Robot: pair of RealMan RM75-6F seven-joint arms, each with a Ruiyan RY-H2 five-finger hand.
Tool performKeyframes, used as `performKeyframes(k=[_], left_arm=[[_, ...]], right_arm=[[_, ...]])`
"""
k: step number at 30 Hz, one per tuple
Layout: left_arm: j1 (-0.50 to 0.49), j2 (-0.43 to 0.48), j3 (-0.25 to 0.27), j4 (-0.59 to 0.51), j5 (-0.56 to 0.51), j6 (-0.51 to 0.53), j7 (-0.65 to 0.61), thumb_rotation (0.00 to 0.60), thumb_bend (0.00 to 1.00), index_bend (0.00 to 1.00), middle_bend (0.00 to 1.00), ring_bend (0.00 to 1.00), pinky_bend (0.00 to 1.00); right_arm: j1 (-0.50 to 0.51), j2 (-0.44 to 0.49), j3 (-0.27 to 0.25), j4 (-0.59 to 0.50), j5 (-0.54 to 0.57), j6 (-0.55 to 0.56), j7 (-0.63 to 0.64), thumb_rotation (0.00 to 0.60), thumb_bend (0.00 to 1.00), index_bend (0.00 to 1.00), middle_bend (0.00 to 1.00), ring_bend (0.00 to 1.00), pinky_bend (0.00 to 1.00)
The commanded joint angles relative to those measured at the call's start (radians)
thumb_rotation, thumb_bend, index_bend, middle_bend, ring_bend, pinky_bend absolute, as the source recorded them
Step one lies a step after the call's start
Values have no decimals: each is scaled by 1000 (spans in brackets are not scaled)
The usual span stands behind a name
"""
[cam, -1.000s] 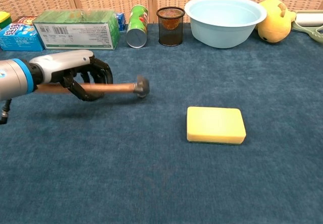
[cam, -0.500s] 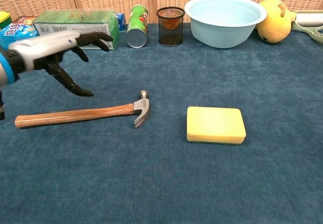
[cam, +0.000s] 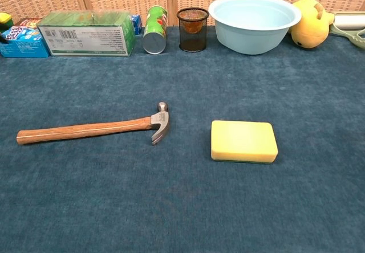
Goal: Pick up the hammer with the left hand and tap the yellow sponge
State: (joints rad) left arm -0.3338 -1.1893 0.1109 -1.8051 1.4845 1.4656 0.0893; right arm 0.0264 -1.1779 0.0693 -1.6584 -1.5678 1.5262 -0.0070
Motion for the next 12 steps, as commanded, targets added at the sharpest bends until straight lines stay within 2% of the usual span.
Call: performKeyframes(k=[1,6,12], left_arm=[[104,62,58,-13,32,101,-27,600,150,119,175,100,207],[211,76,55,12,19,216,-87,600,153,139,196,119,208],[255,72,39,39,27,234,-133,600,159,163,199,127,208]], right_arm=[[4,0,1,-1,-2,-1,-4,600,219,453,413,329,269],[10,-10,-1,8,-7,0,-1,600,219,453,413,330,268],[11,-31,-11,20,-15,3,-10,600,218,453,413,329,268]])
